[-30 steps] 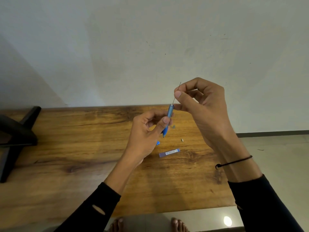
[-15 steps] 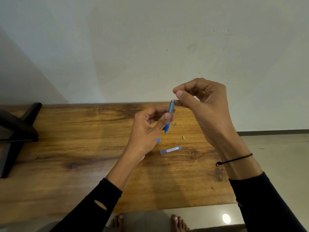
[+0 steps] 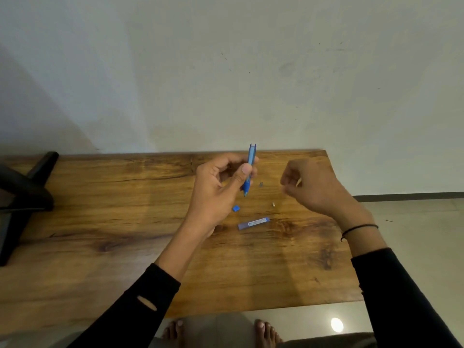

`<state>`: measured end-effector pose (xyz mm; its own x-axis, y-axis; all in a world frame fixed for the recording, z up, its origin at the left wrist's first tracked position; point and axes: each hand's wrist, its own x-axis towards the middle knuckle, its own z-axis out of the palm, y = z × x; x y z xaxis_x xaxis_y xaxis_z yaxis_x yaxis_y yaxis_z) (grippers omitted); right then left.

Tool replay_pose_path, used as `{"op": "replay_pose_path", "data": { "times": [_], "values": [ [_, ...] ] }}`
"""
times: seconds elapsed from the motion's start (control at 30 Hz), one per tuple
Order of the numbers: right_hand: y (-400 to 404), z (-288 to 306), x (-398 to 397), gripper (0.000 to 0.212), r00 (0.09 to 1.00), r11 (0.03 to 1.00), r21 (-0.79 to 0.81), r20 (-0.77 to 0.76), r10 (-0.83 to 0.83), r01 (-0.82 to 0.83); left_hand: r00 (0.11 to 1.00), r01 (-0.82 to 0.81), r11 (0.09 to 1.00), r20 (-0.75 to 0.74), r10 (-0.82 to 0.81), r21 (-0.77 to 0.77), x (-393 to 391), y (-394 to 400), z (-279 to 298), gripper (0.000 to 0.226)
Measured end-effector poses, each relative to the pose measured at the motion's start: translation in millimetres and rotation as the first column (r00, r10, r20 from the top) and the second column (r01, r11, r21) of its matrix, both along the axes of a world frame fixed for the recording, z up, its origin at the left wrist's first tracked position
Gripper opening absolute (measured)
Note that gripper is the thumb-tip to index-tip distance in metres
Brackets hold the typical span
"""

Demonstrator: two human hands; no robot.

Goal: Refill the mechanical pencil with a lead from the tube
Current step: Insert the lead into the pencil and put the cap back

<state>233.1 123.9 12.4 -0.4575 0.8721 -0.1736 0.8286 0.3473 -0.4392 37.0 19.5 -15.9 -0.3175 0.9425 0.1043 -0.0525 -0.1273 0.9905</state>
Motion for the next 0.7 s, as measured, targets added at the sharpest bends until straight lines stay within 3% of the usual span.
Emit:
{"op": "replay_pose_path", "data": {
  "times": [0.07, 0.4, 0.7],
  "values": [
    [-2.6, -13.9, -1.1, 0.019, 0.989, 0.998, -0.04, 0.136, 0.061, -0.056, 1.0, 0.002, 1.0, 0.008, -0.002, -0.003, 0.2, 0.0, 0.6, 0.014],
    [-7.7, -42.2, -11.7, 0.041, 0.971, 0.981, 0.007, 0.147, 0.19, -0.193, 1.0, 0.005, 1.0, 0.019, -0.005, -0.003, 0.9, 0.0, 1.1, 0.015],
    [-8.7, -38.1, -17.1, 0.033, 0.957, 0.969, 0.042, 0.176, 0.231, -0.242, 1.0, 0.001, 1.0, 0.025, -0.001, -0.013, -0.6, -0.1, 2.9, 0.014]
  ]
}}
